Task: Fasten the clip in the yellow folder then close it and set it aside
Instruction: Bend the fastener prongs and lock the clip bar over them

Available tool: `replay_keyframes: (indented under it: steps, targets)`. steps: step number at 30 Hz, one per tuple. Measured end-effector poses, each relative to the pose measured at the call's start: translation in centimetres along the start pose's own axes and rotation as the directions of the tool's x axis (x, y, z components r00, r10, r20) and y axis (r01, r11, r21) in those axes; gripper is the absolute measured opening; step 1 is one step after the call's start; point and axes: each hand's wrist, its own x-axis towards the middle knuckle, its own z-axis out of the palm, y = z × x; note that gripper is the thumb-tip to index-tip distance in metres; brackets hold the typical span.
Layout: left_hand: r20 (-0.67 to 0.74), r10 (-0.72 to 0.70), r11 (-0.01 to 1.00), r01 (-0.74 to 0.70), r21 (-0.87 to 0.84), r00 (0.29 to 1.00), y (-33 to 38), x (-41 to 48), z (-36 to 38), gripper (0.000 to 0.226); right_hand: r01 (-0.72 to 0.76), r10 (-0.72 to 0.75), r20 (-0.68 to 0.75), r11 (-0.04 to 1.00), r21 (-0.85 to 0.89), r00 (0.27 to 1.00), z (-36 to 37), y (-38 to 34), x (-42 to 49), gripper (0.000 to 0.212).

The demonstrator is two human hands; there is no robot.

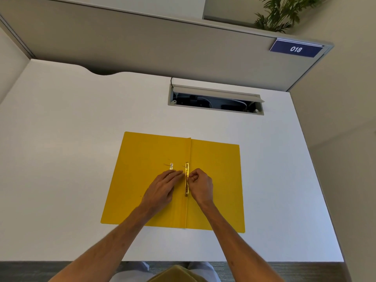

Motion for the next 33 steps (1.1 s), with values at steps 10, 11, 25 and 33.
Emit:
replay_keyframes:
  steps: [10, 11, 25, 33]
  targets:
    - [0.135, 0.017, 1.000, -0.021, 0.024, 0.991, 0.2, 0.3, 0.5, 0.055, -0.024, 0.025, 0.024, 0.999, -0.048, 0.999, 0.1, 0.8, -0.5, 0.012]
    - [0.134, 0.015, 0.999, -0.019, 0.026, 0.991, 0.2, 0.4, 0.5, 0.055, -0.029, 0.030, 0.026, 0.999, -0.042, 0.999, 0.1, 0.9, -0.6, 0.012]
    - [0.162, 0.000, 0.989, -0.023, 0.144, 0.987, 1.1, 0.8, 0.5, 0.049, 0.096, -0.098, 0.185, 0.995, 0.018, 0.978, -2.0, 3.1, -2.0, 0.028]
    - [0.168, 0.016, 0.985, -0.044, 0.165, 0.986, 0.9, 1.1, 0.4, 0.048, 0.317, -0.302, 0.100, 0.921, -0.226, 0.948, -1.9, 3.3, -4.0, 0.022]
